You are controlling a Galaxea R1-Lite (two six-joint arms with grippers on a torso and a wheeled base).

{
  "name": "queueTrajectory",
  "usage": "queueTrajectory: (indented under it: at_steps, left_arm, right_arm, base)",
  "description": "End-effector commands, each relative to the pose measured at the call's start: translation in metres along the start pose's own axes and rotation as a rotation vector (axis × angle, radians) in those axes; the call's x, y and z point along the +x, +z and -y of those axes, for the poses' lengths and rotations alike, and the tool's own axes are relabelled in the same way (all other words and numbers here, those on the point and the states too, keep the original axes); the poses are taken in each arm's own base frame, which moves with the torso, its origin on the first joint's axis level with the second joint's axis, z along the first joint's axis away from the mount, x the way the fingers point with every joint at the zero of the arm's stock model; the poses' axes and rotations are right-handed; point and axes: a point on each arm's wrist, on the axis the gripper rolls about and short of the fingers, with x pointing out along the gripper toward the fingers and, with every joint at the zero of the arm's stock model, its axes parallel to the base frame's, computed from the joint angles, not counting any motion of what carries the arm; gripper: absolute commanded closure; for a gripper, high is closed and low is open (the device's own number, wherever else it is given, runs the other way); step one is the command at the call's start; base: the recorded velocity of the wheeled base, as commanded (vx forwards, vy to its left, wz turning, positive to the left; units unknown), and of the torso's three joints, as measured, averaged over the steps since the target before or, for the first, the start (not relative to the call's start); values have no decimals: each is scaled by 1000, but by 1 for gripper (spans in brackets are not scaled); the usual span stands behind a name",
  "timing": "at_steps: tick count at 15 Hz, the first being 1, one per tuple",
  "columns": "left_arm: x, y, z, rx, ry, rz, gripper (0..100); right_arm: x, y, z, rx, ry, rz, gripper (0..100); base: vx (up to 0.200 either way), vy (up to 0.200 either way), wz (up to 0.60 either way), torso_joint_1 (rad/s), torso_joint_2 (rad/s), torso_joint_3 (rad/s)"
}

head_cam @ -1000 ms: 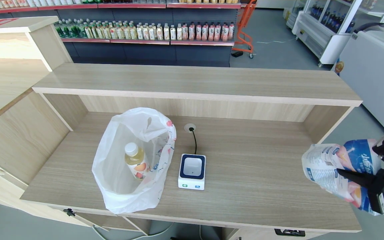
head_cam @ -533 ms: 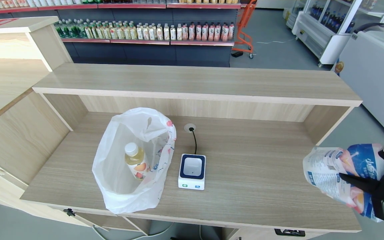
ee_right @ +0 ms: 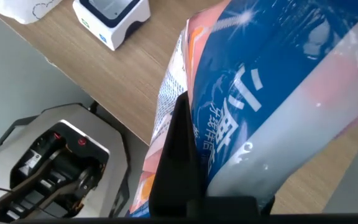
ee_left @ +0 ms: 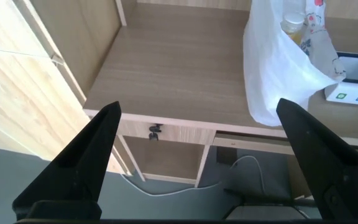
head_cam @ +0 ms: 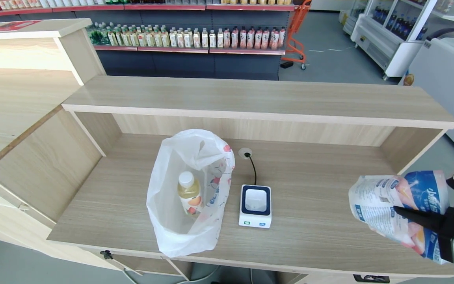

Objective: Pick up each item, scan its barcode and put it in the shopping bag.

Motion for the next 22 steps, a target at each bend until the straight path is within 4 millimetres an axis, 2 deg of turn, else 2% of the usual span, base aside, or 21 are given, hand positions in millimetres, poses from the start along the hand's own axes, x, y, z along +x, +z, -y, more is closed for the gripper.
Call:
queueTrajectory:
  at_steps: [1,4,8,12,15,22]
  left_arm:
    - [0,0,0,0,0,0,0]
    - [0,0,0,2,0,0,0]
    - [0,0,0,5,0,0,0]
    - [0,0,0,5,0,0,0]
    - [0,0,0,5,1,0,0]
    - [0,0,0,5,0,0,0]
  right_arm:
    - [13,4,10,5,10,-14,100]
    - [28,7,21,5,31,-18,100]
    - [58,-1,32,-79,53,-1,100]
    - [98,-18,38,-150,96,-14,100]
    - [116,-25,41,-191,129,10,100]
    - [152,-24,48,-273,240,103,100]
  base:
    - [0,200,0,7,-2,2]
    - [0,200,0,-1,2,2]
    - [0,200,0,2,2,0]
    - [0,0,0,0,0,0]
    - [0,0,0,0,0,0]
    - [0,0,0,0,0,0]
